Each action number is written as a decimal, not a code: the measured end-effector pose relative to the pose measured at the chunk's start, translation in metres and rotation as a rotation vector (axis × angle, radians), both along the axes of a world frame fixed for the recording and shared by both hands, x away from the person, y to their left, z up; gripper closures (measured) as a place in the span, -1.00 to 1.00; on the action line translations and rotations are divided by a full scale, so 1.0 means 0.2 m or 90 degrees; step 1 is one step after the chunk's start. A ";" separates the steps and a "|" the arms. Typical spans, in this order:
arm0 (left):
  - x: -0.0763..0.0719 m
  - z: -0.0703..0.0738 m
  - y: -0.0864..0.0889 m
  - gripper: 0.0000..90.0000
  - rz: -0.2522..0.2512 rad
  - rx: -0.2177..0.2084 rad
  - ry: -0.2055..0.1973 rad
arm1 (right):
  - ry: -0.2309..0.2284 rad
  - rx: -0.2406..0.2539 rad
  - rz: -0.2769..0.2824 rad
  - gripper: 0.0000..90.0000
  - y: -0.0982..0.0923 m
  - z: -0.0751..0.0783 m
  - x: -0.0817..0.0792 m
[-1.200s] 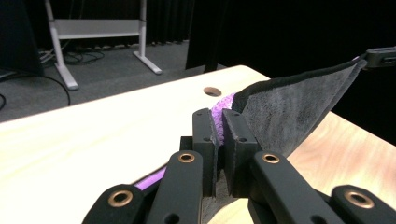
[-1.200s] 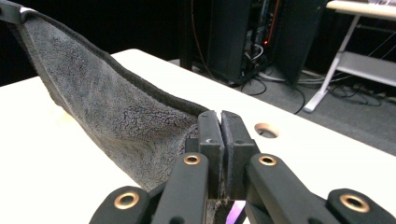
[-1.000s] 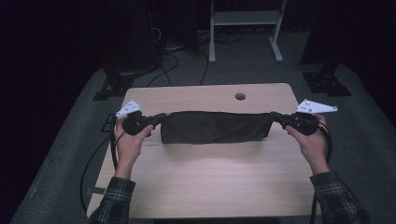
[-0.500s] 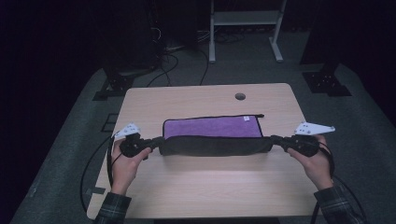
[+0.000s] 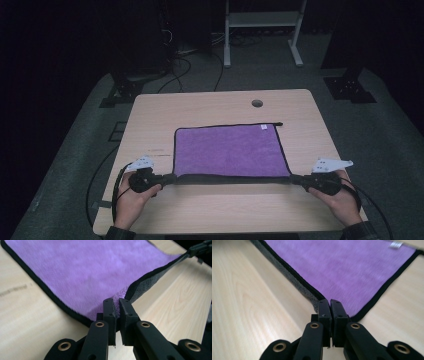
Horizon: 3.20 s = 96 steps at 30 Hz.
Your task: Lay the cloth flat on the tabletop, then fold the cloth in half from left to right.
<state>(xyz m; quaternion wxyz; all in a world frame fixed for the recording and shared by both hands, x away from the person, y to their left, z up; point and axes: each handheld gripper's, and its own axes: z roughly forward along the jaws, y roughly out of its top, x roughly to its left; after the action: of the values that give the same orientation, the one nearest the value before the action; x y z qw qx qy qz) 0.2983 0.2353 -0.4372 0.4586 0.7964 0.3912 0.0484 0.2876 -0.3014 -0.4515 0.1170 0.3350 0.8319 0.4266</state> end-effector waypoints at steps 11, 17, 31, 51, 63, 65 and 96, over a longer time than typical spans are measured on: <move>-0.06 -0.08 -0.02 0.45 -0.030 0.074 0.037 | 0.026 -0.017 0.032 0.51 0.00 -0.07 -0.04; -0.04 -0.05 0.03 0.13 -0.004 0.068 -0.019 | -0.033 0.017 -0.022 0.00 -0.03 -0.03 -0.01; 0.07 -0.08 0.07 0.11 0.098 0.127 -0.075 | 0.006 -0.075 -0.209 -0.29 -0.14 -0.16 0.22; 0.34 -0.16 -0.05 0.10 0.129 0.161 -0.062 | 0.004 -0.066 -0.220 -0.48 -0.17 -0.17 0.23; 0.39 -0.18 -0.14 0.12 0.123 0.182 -0.058 | 0.005 -0.066 -0.218 -0.50 -0.17 -0.17 0.23; 0.38 -0.19 -0.14 0.18 0.134 0.177 -0.060 | 0.005 -0.067 -0.217 -0.51 -0.17 -0.17 0.23; 0.37 -0.13 0.04 0.90 0.193 0.098 -0.003 | 0.005 -0.068 -0.213 -0.54 -0.17 -0.17 0.23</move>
<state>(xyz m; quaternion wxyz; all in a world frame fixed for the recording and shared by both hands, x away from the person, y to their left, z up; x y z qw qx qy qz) 0.3729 0.2424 -0.4625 0.3848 0.7607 0.5010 0.1490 0.3337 -0.3347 -0.4864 0.2007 0.4638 0.7865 0.3550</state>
